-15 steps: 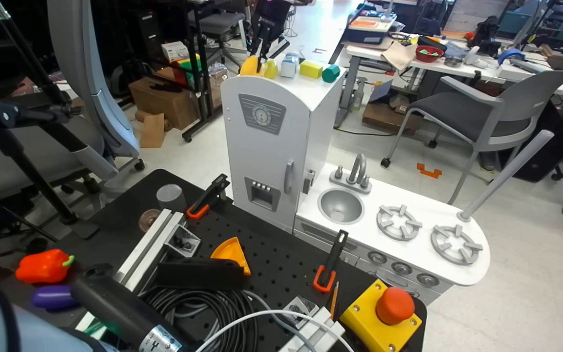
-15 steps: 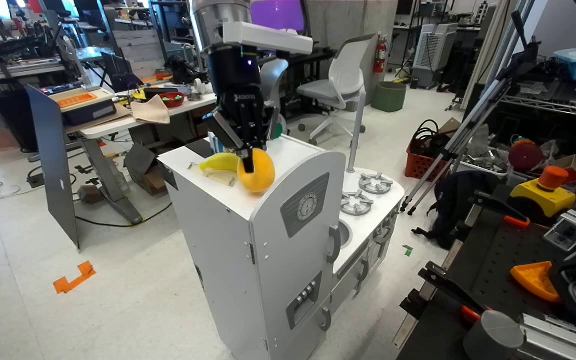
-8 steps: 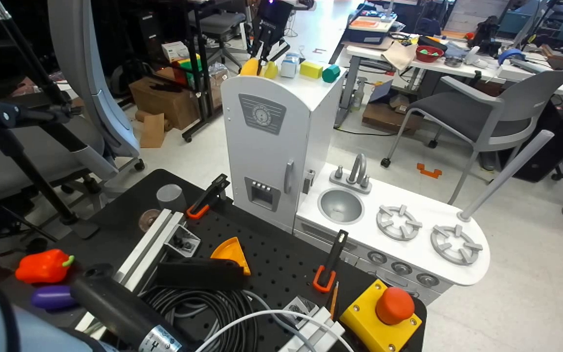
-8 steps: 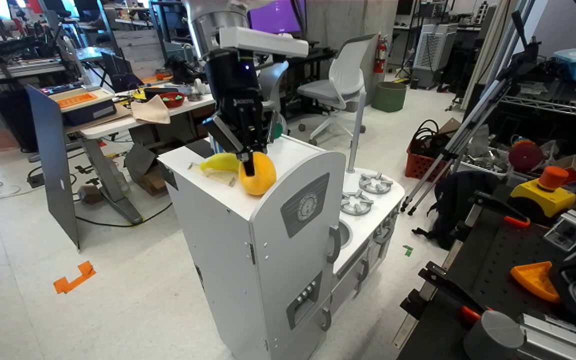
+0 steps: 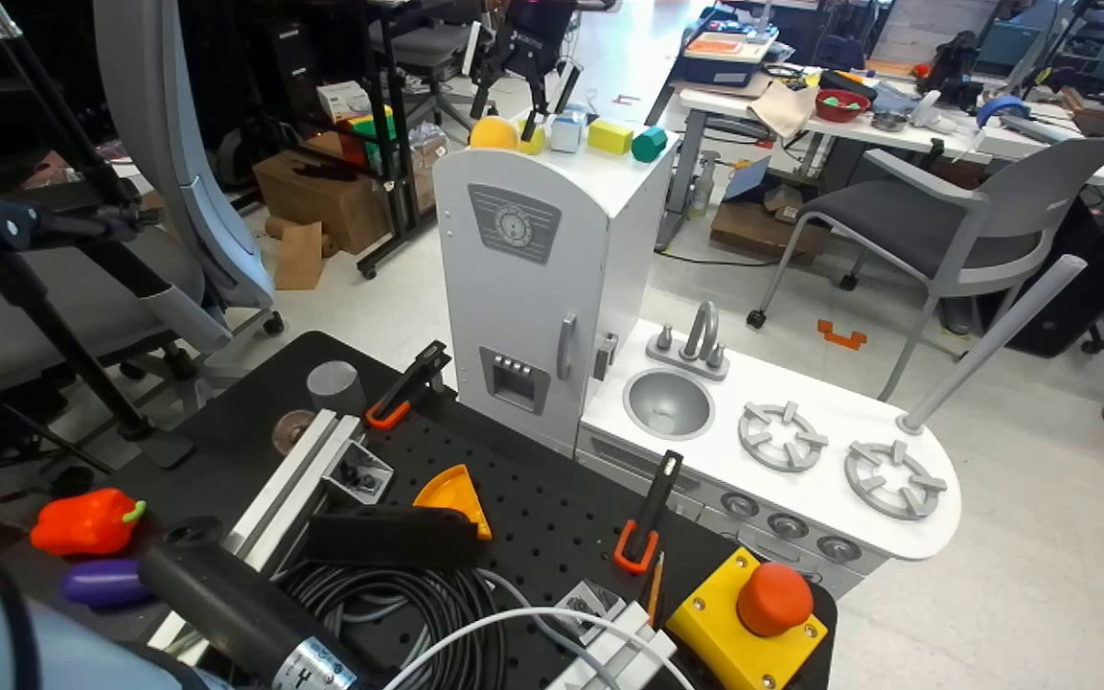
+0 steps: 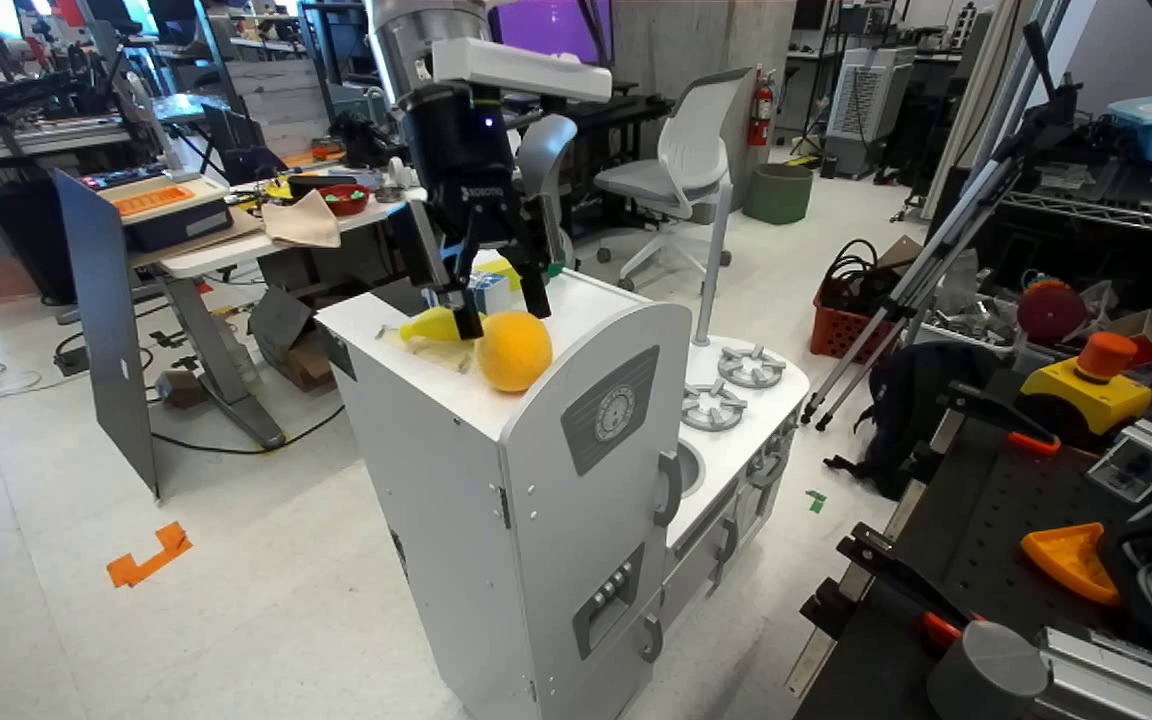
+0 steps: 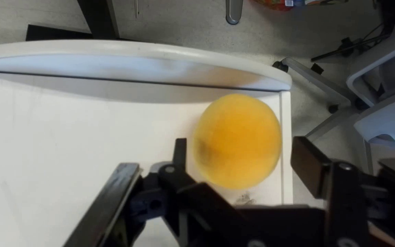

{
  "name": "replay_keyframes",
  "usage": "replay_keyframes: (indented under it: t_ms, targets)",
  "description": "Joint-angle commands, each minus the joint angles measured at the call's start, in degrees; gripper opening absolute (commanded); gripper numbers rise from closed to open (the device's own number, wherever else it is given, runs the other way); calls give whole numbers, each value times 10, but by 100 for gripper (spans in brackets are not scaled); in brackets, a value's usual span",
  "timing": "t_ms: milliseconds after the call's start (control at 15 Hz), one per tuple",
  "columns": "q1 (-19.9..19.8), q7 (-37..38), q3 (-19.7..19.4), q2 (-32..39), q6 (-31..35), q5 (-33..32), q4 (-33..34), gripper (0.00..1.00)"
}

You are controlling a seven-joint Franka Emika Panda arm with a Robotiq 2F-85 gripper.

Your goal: Move the yellow plushie to the left

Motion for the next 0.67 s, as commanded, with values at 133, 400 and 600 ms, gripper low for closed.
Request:
replay_keyframes:
  t_ms: [133,400,600]
  targets:
    - [11,1,-8,-25,13,-20,-11,100]
    - [15,-8,-9,-78,71,-44,-73,100]
    - [14,-12,-8,-146,148,-64,-166,100]
